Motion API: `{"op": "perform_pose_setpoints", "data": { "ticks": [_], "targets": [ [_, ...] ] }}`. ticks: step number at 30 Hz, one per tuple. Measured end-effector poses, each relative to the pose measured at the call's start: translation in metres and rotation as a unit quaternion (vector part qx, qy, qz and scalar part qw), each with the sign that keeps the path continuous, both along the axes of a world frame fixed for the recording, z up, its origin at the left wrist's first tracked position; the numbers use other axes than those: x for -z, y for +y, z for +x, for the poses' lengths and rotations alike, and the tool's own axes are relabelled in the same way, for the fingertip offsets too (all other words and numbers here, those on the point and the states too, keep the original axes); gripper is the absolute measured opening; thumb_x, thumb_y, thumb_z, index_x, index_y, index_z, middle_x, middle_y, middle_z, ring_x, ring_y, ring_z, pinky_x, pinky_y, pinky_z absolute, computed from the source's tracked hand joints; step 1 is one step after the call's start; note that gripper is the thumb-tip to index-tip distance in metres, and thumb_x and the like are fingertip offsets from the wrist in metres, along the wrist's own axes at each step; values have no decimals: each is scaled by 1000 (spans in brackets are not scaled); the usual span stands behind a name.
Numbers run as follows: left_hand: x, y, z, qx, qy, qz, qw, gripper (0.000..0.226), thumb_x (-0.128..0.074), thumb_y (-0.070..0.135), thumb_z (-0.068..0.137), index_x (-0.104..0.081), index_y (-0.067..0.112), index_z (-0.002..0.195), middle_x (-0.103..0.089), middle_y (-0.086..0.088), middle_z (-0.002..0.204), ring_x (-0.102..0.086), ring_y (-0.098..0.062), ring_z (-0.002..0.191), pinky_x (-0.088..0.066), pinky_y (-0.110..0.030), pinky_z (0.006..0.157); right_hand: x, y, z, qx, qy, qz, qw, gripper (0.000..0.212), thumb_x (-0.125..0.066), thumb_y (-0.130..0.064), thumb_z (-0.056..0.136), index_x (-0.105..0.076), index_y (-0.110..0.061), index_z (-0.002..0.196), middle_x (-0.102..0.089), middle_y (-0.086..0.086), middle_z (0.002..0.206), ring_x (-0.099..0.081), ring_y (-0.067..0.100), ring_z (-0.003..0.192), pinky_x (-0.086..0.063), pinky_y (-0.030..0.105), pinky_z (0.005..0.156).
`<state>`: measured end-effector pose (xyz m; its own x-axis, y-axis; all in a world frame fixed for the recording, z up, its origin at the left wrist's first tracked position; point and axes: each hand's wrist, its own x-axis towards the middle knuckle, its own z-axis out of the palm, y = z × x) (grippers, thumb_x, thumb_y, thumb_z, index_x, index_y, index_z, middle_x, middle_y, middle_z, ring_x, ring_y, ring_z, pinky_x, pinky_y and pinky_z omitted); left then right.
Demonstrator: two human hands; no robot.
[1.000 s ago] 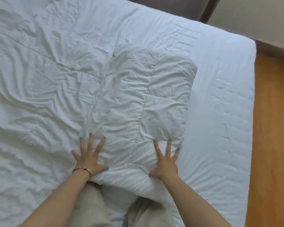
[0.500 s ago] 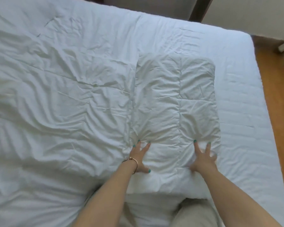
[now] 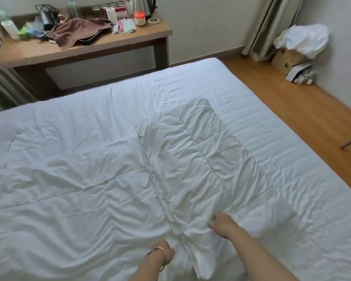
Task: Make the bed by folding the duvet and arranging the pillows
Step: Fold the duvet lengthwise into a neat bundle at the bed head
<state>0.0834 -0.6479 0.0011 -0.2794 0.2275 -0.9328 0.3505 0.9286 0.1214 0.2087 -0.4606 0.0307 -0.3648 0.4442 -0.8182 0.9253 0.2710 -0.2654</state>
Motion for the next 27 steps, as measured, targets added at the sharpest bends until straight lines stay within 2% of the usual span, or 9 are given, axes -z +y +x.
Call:
{"op": "perform_pose_setpoints", "data": {
  "ticks": [2,5,7,11,14,16,19,21,27],
  "targets": [
    [-2,11,2,-20,5,8,1000,28,-40,30,95,-59,15,110,-59,-10,113,-56,-26,114,-39,-25,79,4,-5,3,-36,-11,31,999,36,-46,-31,94,-52,-14,125,-54,4,128,-55,22,114,-43,26,85],
    [-4,29,3,-88,-25,82,992,26,-43,32,94,-62,15,98,-64,-14,111,-60,-28,107,-47,-32,88,9,-15,10,-75,-29,35,996,53,-45,-33,95,-34,-14,143,-37,7,143,-45,24,126,-42,32,100],
    [-10,34,7,-138,-40,125,982,19,-46,29,93,-58,17,83,-63,-11,92,-60,-25,85,-48,-30,74,9,-18,14,-94,-28,26,995,59,-44,-34,94,-28,-13,148,-30,7,148,-41,25,129,-41,33,102],
    [-33,27,16,-312,-23,159,936,21,-44,13,97,-46,13,75,-45,-6,71,-42,-18,60,-31,-19,46,2,-11,25,-109,7,14,994,55,-41,-34,94,-34,-13,144,-35,7,146,-47,24,122,-43,34,99],
    [-44,1,29,-397,10,99,912,24,-46,13,93,-41,13,69,-41,-5,65,-37,-18,54,-27,-24,47,-3,-9,33,-172,-4,9,985,49,-39,-35,96,-39,-11,139,-41,6,140,-48,25,120,-43,35,99],
    [-47,-18,43,-366,62,59,927,19,-49,25,84,-46,15,69,-48,-5,69,-42,-20,58,-30,-25,54,-7,-13,34,-248,-21,5,968,52,-39,-38,98,-36,-11,141,-39,7,142,-45,26,125,-40,35,101],
    [-60,-28,55,-280,125,29,951,15,-48,35,89,-58,25,93,-60,1,102,-52,-17,82,-41,-25,71,-12,-16,20,-341,-28,-8,940,52,-40,-41,98,-40,-10,140,-39,9,143,-45,27,126,-39,35,102],
    [-63,-31,58,-279,144,26,949,25,-47,38,90,-60,26,107,-60,0,116,-55,-19,94,-45,-26,79,-12,-20,3,-408,-34,-13,912,50,-38,-41,100,-43,-10,139,-43,10,143,-46,27,126,-39,36,103],
    [-61,-50,59,-330,158,3,931,30,-42,41,92,-58,26,113,-57,-2,125,-57,-24,107,-47,-30,86,-15,-45,-53,-528,-34,-30,848,47,-37,-42,100,-51,-10,131,-54,9,132,-53,29,118,-42,37,96]
  ]
}}
